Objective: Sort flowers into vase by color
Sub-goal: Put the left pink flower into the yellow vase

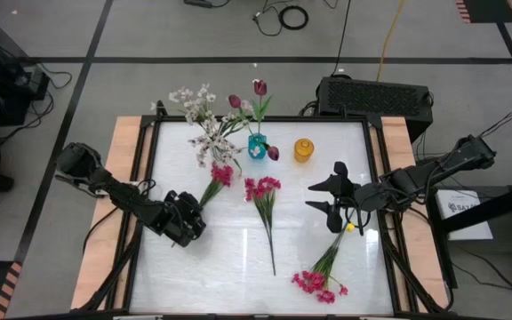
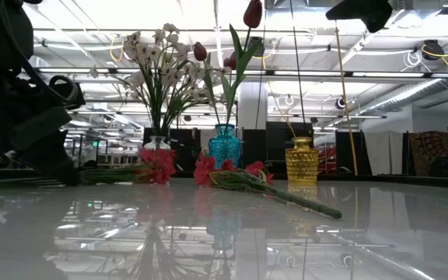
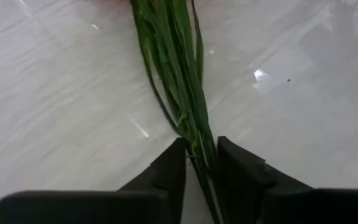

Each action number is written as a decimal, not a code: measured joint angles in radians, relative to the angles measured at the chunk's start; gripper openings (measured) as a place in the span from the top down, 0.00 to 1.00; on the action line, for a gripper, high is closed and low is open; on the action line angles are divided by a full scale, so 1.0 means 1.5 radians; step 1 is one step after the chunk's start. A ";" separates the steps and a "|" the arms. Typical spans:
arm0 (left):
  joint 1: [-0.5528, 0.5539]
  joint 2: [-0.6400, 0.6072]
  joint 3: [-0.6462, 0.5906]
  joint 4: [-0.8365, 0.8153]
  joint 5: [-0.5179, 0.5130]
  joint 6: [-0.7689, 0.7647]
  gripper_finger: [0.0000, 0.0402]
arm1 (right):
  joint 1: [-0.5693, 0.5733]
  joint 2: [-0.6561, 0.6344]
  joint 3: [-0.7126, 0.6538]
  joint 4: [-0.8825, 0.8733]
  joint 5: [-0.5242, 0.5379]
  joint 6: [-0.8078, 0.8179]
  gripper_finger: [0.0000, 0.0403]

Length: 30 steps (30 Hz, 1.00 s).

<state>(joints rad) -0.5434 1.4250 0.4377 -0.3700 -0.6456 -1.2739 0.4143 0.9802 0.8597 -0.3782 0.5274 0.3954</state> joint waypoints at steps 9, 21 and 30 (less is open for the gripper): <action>0.001 -0.022 0.023 -0.047 0.059 0.023 0.97 | 0.000 0.000 0.000 0.000 -0.006 0.003 0.51; -0.101 -0.153 0.166 -0.168 0.129 0.067 0.98 | 0.000 0.000 0.000 0.000 -0.007 0.045 0.51; -0.219 -0.164 0.271 0.083 -0.026 0.480 0.98 | 0.022 0.016 0.000 0.027 -0.006 0.042 0.51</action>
<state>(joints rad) -0.8724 1.1791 0.8439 -0.2454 -0.6847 -0.5544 0.4472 1.0038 0.8593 -0.3371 0.5182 0.4589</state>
